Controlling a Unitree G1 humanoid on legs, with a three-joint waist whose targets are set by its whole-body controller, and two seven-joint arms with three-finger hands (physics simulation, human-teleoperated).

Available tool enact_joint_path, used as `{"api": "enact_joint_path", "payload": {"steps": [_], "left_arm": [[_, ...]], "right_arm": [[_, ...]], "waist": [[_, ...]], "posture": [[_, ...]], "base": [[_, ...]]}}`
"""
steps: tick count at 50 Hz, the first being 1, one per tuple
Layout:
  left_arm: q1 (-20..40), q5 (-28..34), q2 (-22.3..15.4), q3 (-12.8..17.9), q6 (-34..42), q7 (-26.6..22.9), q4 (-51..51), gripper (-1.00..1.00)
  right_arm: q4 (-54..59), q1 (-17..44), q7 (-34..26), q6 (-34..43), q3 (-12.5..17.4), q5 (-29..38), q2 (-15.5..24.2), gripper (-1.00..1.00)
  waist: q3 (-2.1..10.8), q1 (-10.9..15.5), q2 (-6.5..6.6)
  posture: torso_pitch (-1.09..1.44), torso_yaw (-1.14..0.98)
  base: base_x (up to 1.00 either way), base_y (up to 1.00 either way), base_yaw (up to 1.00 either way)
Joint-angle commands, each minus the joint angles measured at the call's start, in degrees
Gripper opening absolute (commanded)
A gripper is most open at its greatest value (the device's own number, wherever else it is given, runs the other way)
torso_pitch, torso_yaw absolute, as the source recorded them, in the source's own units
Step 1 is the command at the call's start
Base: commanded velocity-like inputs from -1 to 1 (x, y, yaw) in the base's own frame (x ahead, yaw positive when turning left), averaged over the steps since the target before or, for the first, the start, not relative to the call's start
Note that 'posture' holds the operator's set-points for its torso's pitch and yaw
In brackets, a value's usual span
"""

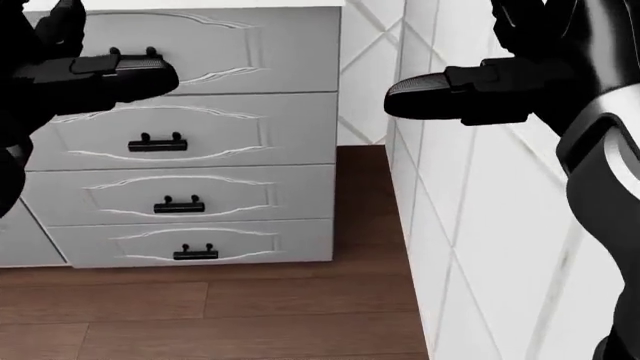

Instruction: Press the button on the coffee machine to serve coffee.

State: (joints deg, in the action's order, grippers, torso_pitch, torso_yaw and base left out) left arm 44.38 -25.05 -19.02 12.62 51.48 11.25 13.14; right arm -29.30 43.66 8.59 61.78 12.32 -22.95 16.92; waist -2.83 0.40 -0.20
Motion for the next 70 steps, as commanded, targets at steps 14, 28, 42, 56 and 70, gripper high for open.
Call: {"api": "enact_joint_path", "payload": {"steps": [14, 28, 42, 56, 70], "left_arm": [[1.92, -0.77, -0.65, 0.18, -2.32, 0.07, 1.42, 1.00], [1.89, -0.91, -0.38, -0.01, -2.03, 0.21, 1.74, 1.00], [2.02, -1.22, -0.38, 0.17, -1.43, 0.57, 2.29, 1.00], [1.87, -0.74, -0.37, -0.04, -2.39, 0.12, 1.37, 1.00], [1.86, -0.91, -0.24, 0.00, -1.80, 0.41, 2.00, 1.00]], "right_arm": [[-0.52, 1.26, 0.66, -2.72, -0.52, -0.15, 0.75, 1.00], [-0.50, 1.21, 0.41, -2.79, -0.61, 0.46, 0.57, 1.00], [-1.27, 0.99, 0.34, -2.02, -0.71, 0.55, 0.40, 1.00], [-0.73, 1.01, -0.07, -2.48, -0.76, 1.03, 0.31, 1.00], [-1.23, 1.13, 0.01, -1.73, -0.66, 0.87, 0.26, 1.00]], "waist": [[3.08, -0.13, 0.35], [1.72, -0.24, 0.28], [1.28, 0.20, 1.87], [0.79, -0.50, -0.27], [1.88, -0.16, 1.69]], "posture": [[0.00, 0.00], [0.00, 0.00], [0.00, 0.00], [0.00, 0.00], [0.00, 0.00]], "base": [[0.04, 0.00, 0.00], [0.19, 0.00, 0.00], [0.21, 0.01, 0.00], [0.21, 0.06, 0.00], [0.17, 0.04, 0.00]]}}
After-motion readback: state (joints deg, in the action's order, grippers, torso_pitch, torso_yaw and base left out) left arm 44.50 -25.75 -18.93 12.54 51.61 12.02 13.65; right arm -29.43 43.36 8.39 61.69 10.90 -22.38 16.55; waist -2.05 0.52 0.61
